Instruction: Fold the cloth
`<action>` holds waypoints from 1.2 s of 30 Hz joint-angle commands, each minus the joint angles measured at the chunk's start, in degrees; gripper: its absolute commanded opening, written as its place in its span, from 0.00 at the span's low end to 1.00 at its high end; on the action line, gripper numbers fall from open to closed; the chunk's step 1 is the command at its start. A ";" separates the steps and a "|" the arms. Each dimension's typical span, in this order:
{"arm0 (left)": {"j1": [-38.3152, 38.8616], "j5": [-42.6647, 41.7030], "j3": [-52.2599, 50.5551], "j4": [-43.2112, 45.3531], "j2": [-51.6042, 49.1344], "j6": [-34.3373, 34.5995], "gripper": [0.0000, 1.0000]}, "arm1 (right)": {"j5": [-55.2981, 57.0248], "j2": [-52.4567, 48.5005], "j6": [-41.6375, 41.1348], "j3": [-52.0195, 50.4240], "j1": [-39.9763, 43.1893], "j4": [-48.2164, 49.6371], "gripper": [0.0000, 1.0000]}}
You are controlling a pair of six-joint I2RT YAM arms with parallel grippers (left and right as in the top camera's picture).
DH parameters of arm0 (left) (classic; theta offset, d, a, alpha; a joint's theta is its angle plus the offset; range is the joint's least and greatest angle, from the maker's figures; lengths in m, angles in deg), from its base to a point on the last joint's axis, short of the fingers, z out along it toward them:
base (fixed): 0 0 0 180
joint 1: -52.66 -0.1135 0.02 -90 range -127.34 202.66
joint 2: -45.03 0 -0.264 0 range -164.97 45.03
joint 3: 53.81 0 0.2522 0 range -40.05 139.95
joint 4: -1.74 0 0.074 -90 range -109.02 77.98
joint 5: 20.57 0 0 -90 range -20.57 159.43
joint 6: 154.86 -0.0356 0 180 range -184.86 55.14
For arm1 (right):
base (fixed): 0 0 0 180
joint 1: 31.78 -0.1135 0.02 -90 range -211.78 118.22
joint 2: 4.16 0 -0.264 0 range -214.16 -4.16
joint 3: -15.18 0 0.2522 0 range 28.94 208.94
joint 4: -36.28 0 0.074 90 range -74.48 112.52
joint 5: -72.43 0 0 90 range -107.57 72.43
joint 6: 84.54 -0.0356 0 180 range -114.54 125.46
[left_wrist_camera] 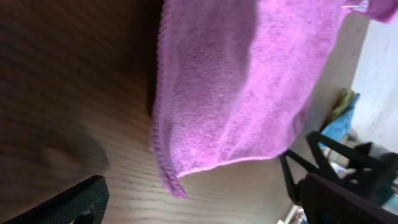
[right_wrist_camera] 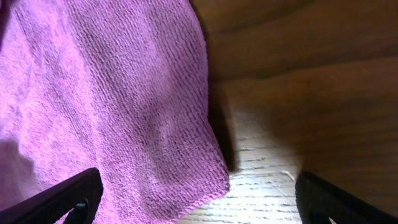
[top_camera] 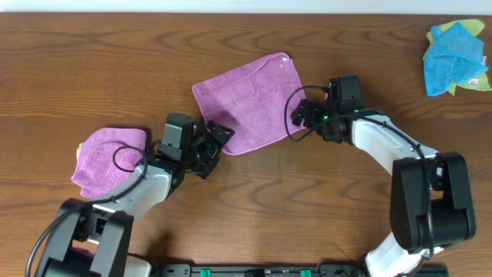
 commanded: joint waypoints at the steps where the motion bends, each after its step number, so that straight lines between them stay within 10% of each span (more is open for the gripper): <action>1: 0.70 1.62 -0.24 1.64 -2.32 1.33 1.00 | -0.22 -0.52 -0.76 -0.28 0.37 0.66 0.99; 18: 0.87 1.68 -0.24 8.61 -7.04 2.93 0.80 | -0.92 -5.62 -2.91 -0.28 0.28 4.11 0.92; 24: 0.87 2.56 -0.24 8.59 -7.04 2.93 0.46 | -1.14 -6.01 -3.82 -0.28 -0.79 5.42 0.82; 36: 0.87 3.02 -0.24 8.55 -7.04 2.95 0.08 | -0.42 -6.01 -3.93 -0.28 -2.84 5.31 0.54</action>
